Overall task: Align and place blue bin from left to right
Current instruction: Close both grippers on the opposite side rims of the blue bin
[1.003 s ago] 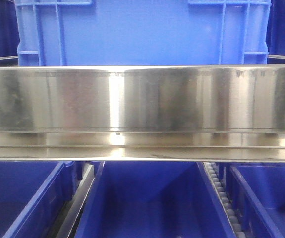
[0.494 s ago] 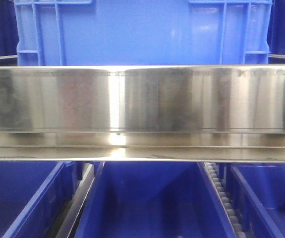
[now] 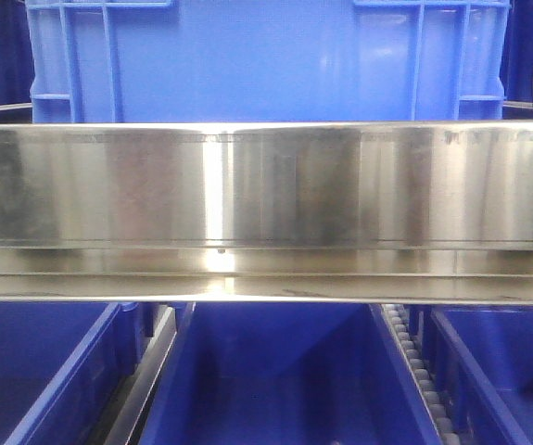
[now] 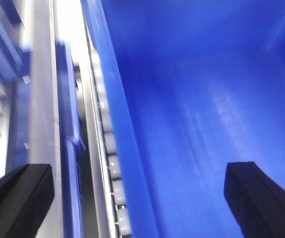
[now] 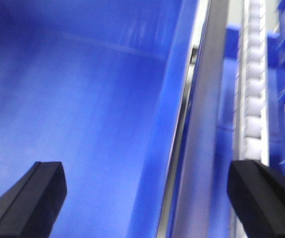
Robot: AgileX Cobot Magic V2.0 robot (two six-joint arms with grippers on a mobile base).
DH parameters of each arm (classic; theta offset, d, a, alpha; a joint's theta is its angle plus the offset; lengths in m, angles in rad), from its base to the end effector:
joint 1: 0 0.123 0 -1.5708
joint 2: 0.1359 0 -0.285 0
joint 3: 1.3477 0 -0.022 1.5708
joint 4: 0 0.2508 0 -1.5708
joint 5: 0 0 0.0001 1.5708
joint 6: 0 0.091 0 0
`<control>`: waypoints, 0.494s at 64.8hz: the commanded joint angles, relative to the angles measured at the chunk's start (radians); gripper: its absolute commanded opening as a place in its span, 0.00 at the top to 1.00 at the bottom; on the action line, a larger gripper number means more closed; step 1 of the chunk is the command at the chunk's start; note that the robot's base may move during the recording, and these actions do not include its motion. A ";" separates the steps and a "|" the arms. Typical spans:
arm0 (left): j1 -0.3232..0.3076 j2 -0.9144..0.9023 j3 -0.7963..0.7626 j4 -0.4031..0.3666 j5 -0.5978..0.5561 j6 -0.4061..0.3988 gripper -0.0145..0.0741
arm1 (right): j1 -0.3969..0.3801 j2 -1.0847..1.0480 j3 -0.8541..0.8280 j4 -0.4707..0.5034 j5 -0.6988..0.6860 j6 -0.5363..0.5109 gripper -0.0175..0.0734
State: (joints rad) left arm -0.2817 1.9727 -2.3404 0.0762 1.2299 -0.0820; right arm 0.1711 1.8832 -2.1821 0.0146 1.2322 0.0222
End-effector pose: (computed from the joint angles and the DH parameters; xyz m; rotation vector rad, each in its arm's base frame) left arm 0.4115 -0.1123 0.4342 0.2282 2.3327 -0.0830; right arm 0.4017 0.0707 0.4265 -0.1804 2.4128 0.1073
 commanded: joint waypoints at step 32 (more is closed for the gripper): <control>-0.007 0.041 -0.005 -0.026 -0.009 -0.008 0.16 | -0.001 0.050 -0.009 -0.015 -0.011 0.003 0.18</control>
State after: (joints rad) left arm -0.2834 2.0170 -2.3404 0.0594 1.2299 -0.0820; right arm 0.1711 1.9355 -2.1821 0.0146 1.2322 0.0242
